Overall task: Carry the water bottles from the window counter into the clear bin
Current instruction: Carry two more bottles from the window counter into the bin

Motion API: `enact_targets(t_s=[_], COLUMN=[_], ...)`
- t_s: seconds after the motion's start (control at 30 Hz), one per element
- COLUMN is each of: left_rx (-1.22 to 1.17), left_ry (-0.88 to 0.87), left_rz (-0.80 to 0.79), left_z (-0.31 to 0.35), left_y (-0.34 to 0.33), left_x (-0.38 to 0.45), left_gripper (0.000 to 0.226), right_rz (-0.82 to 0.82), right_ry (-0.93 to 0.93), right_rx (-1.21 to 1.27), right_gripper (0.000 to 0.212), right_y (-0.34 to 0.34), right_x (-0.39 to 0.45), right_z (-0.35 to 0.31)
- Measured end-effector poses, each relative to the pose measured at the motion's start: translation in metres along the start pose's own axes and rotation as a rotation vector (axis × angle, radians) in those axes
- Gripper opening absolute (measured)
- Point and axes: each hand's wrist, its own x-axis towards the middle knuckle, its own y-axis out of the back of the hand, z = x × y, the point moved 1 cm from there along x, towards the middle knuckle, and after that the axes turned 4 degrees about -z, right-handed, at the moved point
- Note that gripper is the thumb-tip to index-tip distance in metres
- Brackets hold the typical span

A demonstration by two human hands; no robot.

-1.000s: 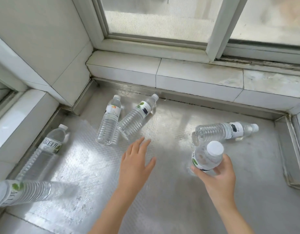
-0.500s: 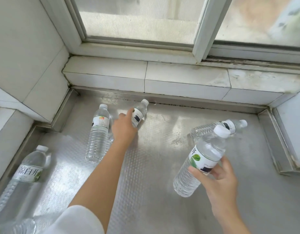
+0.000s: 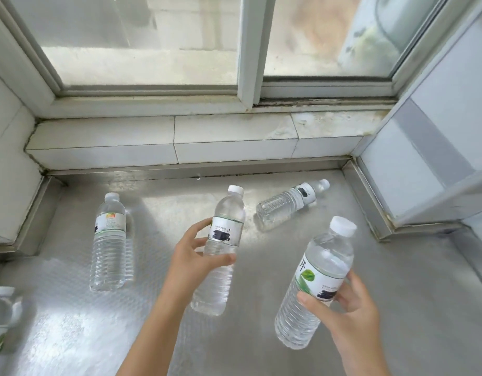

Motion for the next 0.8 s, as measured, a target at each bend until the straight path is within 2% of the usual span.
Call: enact_targets(t_s=[0.2, 0.5, 0.8], left_rx=[-0.064, -0.004, 0.099], left_ry=[-0.027, -0.085, -0.074], left_rz=[-0.154, -0.456, -0.852], left_z=[0.016, 0.021, -0.011], left_y=[-0.065, -0.168, -0.276], left_x=[-0.060, -0.162, -0.298], left_gripper=[0.082, 0.083, 0.085], right_rz=[0.118, 0.344, 0.665], right_ry=[0.009, 0.070, 0.074], right_rx=[0.033, 0.107, 0.163], right_gripper=[0.070, 0.072, 0.071], right_y=[0.060, 0.175, 0.297], right_x=[-0.042, -0.141, -0.284], right_z=[0.001, 0.020, 0.066])
